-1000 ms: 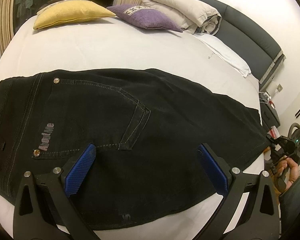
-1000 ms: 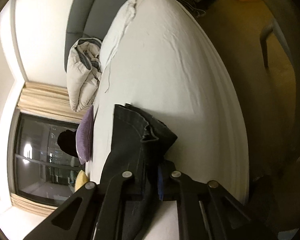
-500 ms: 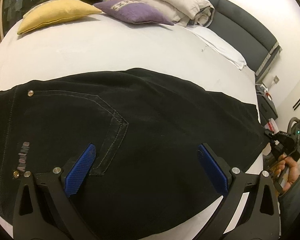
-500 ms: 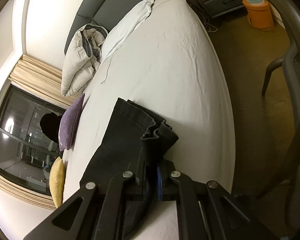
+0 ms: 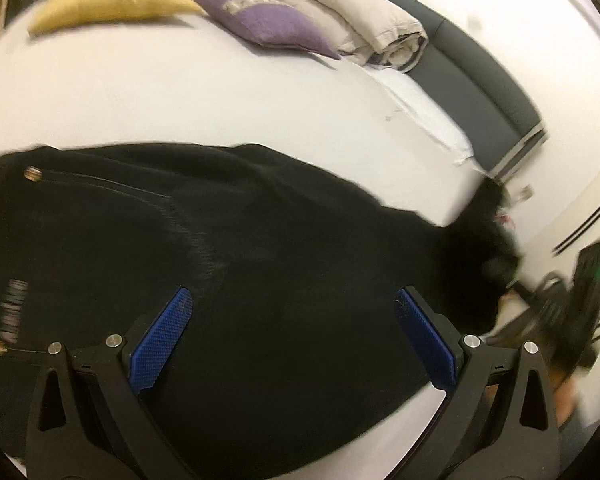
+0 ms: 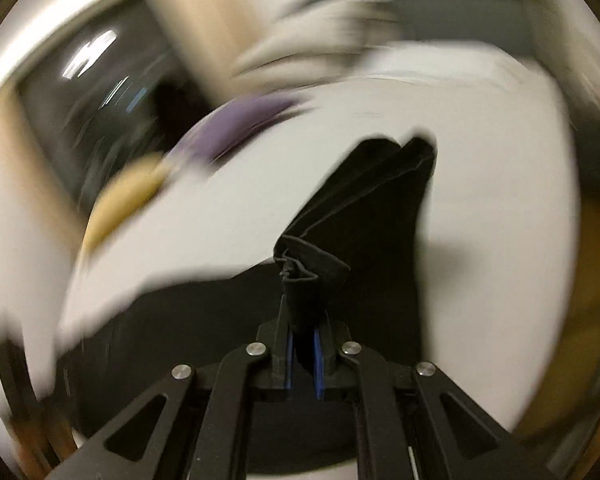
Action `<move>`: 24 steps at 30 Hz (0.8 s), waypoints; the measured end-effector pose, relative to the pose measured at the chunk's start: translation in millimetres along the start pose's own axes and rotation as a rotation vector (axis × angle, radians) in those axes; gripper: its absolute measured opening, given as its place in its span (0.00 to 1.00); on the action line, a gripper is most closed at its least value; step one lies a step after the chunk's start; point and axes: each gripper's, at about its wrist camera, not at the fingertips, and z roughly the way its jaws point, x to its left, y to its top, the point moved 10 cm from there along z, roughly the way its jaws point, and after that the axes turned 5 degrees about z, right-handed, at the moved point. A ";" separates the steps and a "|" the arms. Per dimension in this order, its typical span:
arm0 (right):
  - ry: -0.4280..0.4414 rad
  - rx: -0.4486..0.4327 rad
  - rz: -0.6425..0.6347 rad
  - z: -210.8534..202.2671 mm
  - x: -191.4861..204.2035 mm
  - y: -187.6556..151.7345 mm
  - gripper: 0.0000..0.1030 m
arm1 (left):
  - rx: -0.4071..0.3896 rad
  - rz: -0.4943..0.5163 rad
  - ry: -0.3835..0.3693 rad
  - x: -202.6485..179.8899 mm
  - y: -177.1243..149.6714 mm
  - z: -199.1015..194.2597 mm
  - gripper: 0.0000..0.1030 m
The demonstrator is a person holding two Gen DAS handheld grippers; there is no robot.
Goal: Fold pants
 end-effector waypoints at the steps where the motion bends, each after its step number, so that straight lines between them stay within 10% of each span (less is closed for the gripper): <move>1: 0.018 0.024 -0.056 6.4 21.7 -9.7 0.09 | 0.010 -0.035 -0.054 -4.8 2.3 3.3 1.00; 20: -0.028 0.038 -0.371 14.7 95.6 -49.3 0.09 | 0.280 -0.265 -0.339 -57.1 26.3 97.7 0.98; 24: -0.013 0.034 -0.454 15.4 120.4 -58.8 0.09 | 0.299 -0.247 -0.343 -56.8 23.7 98.1 0.37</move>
